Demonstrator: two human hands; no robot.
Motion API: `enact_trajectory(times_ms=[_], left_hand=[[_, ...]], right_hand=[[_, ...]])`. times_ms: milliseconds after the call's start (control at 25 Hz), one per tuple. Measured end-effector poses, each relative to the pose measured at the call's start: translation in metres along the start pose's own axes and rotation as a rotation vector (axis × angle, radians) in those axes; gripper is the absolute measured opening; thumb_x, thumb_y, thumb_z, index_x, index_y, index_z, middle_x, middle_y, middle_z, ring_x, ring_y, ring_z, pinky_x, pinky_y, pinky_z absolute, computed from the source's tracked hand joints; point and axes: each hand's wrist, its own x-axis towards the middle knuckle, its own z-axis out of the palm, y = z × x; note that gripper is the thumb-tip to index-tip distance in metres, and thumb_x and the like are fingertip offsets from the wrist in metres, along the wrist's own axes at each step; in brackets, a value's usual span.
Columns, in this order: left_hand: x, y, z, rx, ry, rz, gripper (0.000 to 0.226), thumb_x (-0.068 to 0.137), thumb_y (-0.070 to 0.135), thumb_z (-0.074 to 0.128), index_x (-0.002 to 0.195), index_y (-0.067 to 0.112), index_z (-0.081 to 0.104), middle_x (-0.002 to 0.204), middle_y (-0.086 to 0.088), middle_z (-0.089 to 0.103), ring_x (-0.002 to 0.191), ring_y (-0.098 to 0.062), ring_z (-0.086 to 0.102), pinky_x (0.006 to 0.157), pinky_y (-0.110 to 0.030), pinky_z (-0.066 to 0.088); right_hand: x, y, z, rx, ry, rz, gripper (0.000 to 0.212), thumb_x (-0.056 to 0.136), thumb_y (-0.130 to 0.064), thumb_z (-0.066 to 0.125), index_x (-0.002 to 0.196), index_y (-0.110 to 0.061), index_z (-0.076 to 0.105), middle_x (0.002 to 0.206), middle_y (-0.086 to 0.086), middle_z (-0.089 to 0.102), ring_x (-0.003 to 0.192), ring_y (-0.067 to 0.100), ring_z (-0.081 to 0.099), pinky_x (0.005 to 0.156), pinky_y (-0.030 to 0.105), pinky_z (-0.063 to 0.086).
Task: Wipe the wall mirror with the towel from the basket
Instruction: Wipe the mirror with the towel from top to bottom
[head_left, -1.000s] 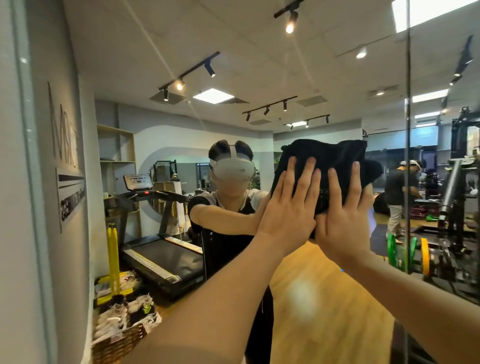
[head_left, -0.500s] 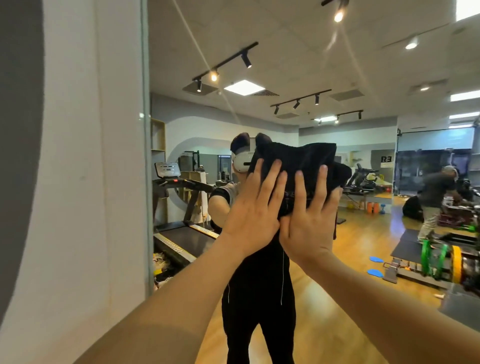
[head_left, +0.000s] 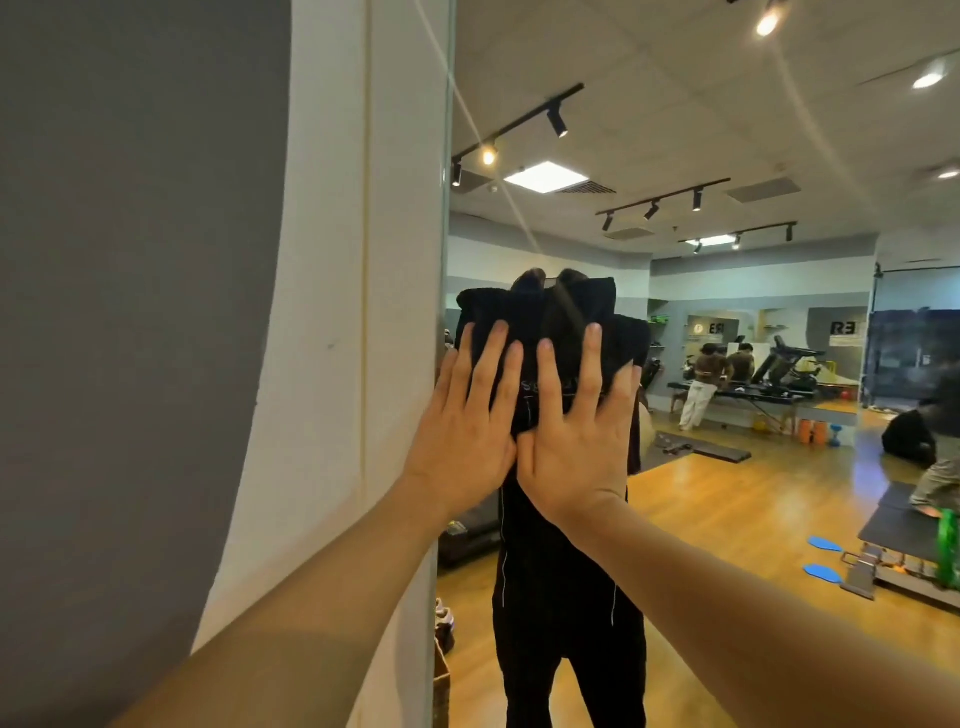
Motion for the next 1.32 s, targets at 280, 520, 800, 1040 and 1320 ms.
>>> enact_trajectory(times_ms=[280,520,800,1040,1320], left_hand=[[-0.014,-0.026,-0.002,-0.016,0.003,0.016,0.084,0.098,0.036,0.054,0.161,0.001,0.011,0.169,-0.024,0.004,0.157,-0.041,0.009,0.128,-0.054,0.012],[-0.03,-0.018,0.001,-0.074,0.021,0.02,0.075,0.099,0.037,0.038,0.16,-0.001,0.016,0.167,-0.026,0.008,0.156,-0.044,0.012,0.126,-0.057,0.017],[-0.074,0.013,0.014,-0.171,0.02,-0.027,0.071,0.109,0.045,0.021,0.158,-0.005,0.016,0.165,-0.025,0.004,0.154,-0.05,0.007,0.124,-0.063,0.018],[-0.096,0.074,0.026,-0.265,0.03,-0.115,0.072,0.111,0.046,0.016,0.156,-0.009,0.008,0.161,-0.033,0.005,0.149,-0.061,0.008,0.117,-0.069,0.027],[-0.088,0.192,0.041,-0.332,-0.046,-0.101,0.072,0.11,0.04,0.021,0.152,-0.019,0.019,0.157,-0.045,0.012,0.146,-0.067,0.008,0.115,-0.074,0.025]], right_hand=[[-0.001,-0.027,0.011,-0.019,-0.012,0.002,0.084,0.093,-0.048,0.046,0.164,-0.016,0.014,0.168,0.027,0.002,0.145,0.059,0.014,0.121,0.067,0.015],[-0.02,-0.022,0.013,0.058,0.014,-0.041,0.074,0.101,-0.047,0.04,0.163,-0.015,0.016,0.167,0.026,0.007,0.147,0.056,0.014,0.123,0.065,0.017],[-0.072,-0.013,0.019,0.105,-0.01,-0.101,0.069,0.106,-0.046,0.038,0.163,-0.011,0.022,0.166,0.027,0.008,0.147,0.057,0.02,0.123,0.064,0.021],[-0.103,0.033,0.009,0.088,-0.093,-0.225,0.066,0.105,-0.034,0.042,0.163,-0.008,0.023,0.168,0.03,0.009,0.151,0.056,0.022,0.124,0.062,0.02],[-0.156,0.145,-0.024,0.048,-0.141,-0.224,0.067,0.105,-0.033,0.045,0.163,-0.008,0.024,0.167,0.029,0.012,0.15,0.055,0.024,0.124,0.06,0.025]])
